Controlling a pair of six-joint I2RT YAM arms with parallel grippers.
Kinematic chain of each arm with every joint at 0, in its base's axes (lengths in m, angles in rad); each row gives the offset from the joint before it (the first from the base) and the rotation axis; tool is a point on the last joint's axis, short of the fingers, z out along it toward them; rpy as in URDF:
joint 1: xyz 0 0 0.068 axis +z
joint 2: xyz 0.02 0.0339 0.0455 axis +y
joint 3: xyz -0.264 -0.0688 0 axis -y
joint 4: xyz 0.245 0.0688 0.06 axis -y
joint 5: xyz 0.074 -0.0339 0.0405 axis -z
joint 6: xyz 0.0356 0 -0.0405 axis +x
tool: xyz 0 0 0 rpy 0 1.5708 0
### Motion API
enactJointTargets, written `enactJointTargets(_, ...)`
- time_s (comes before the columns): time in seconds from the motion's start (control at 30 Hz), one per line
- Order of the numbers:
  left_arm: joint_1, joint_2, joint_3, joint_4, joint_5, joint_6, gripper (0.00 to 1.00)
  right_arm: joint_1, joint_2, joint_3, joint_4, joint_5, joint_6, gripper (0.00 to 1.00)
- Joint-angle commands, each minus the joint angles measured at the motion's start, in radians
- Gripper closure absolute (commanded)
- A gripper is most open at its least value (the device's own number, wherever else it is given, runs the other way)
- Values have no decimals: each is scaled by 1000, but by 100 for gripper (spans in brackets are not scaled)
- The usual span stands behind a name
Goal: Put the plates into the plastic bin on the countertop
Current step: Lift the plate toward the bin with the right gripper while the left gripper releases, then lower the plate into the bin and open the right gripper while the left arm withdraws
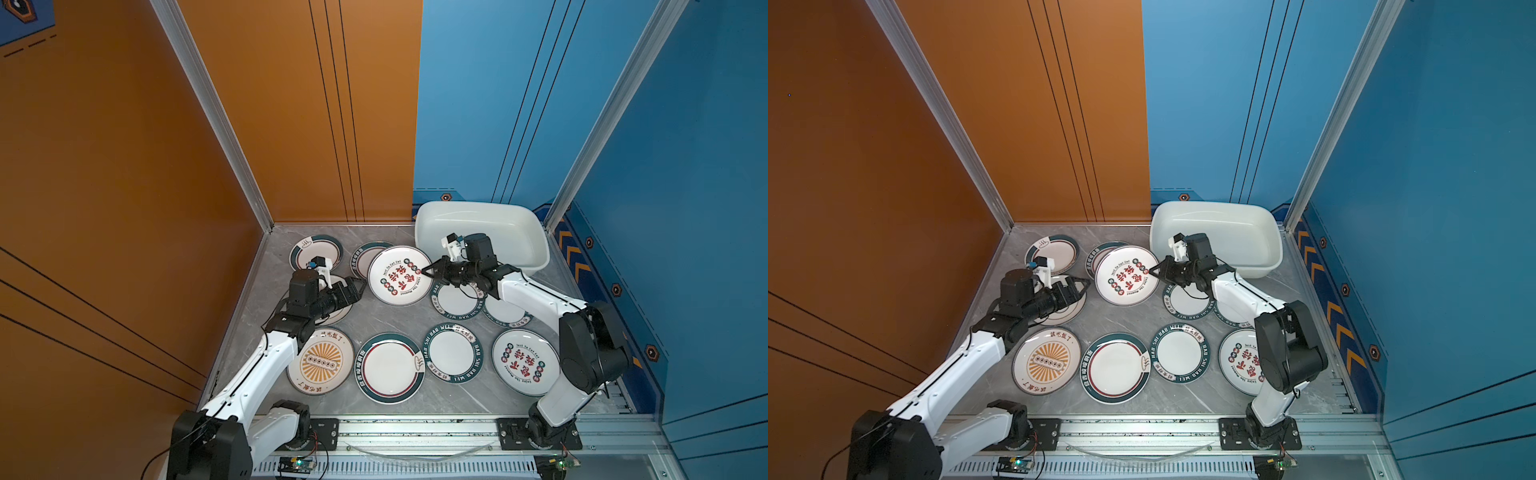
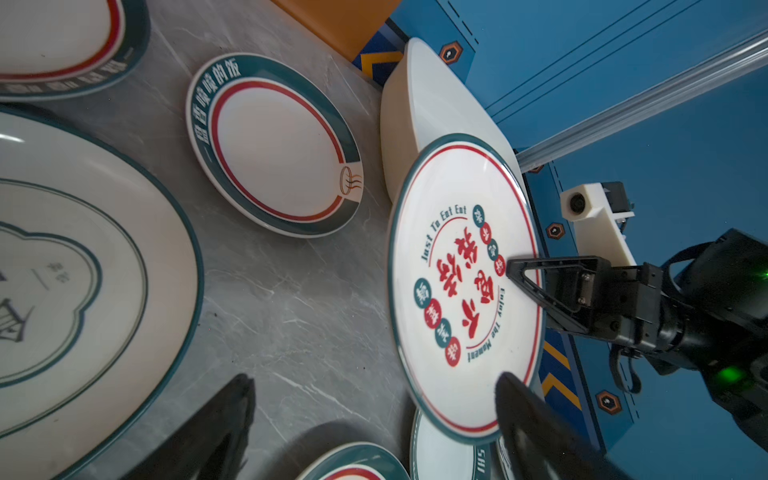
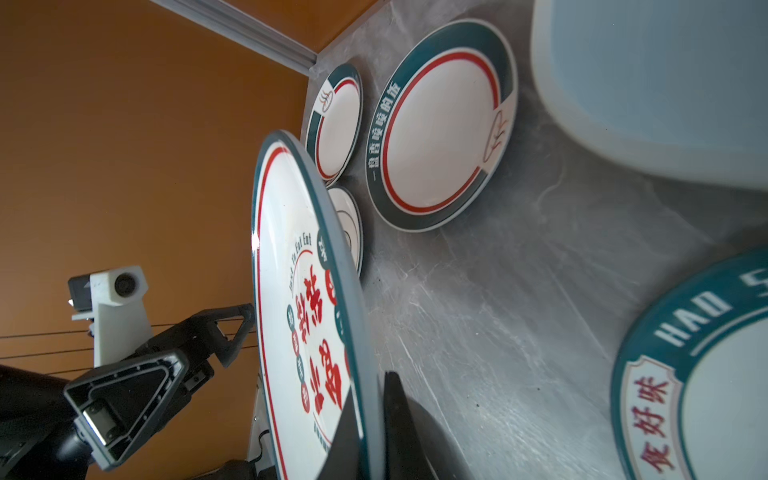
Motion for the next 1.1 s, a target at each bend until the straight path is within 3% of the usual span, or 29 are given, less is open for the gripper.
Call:
enactJointTargets(0.0, 32, -45, -37, -75, -64, 28, 2, -54, -28, 100, -108, 68, -52, 100)
enactJointTargets(0.27, 150, -160, -121, -112, -107, 16, 2, -226, 73, 329, -261, 248, -74, 100)
enactJointTargets(0.5, 292, -166, -146, -190, -90, 38, 2, -286, 326, 660, -439, 389, -105, 100)
enactJointTargets(0.77, 361, -156, -193, -159, -71, 21, 2, -282, 653, 993, -560, 369, -80, 100)
enactJointTargets(1.07, 425, -141, -201, -158, -121, 30, 1, -274, 783, 1076, -565, 378, -36, 100)
